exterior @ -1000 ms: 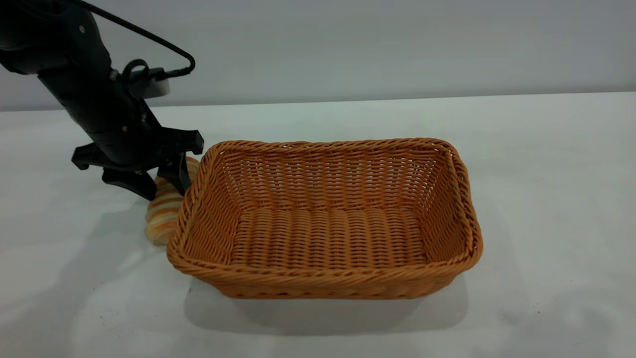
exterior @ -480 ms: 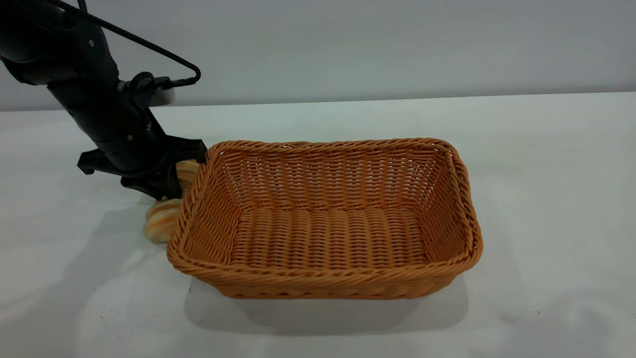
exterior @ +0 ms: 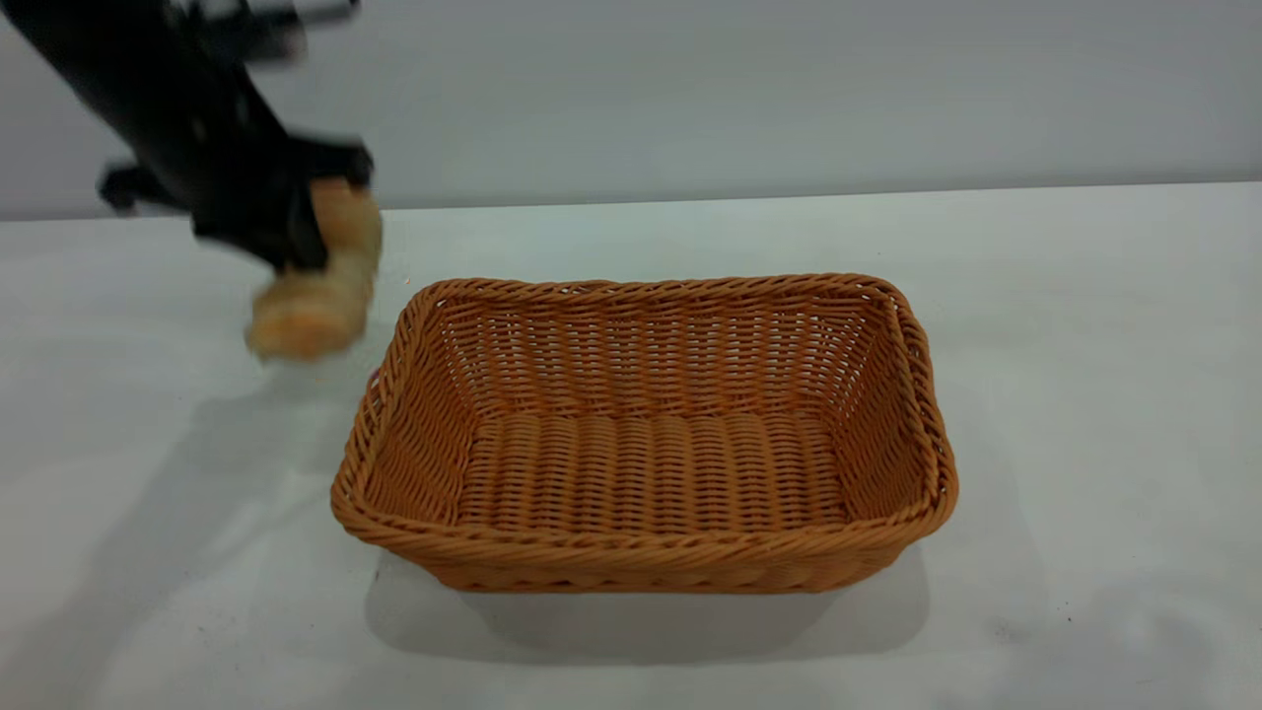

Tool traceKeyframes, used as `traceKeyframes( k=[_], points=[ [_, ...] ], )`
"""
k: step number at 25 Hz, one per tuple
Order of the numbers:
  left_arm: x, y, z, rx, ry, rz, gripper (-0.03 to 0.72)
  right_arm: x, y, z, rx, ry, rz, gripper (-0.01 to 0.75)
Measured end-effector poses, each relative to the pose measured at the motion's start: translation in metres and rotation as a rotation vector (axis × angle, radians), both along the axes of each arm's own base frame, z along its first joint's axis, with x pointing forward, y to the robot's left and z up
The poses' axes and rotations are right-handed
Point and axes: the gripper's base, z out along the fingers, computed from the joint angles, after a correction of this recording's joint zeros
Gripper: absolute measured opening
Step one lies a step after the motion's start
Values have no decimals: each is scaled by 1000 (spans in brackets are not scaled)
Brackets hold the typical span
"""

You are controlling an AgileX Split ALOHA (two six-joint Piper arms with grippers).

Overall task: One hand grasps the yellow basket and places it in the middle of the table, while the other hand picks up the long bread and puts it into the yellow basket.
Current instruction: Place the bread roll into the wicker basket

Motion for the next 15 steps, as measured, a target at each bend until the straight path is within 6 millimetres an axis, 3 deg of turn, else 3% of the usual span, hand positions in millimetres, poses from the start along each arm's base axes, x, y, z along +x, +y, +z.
traceKeyframes(
  k=[3, 6, 15],
  points=[
    [-6, -3, 31, -40, -39, 11, 51, 0, 0, 0, 2, 1, 0, 508],
    [-13, -18, 45, -89, -44, -26, 51, 0, 1, 0, 11, 3, 2, 508],
    [-43, -109, 44, -210, -34, -363, 51, 0, 1, 1, 17, 5, 3, 508]
  ],
)
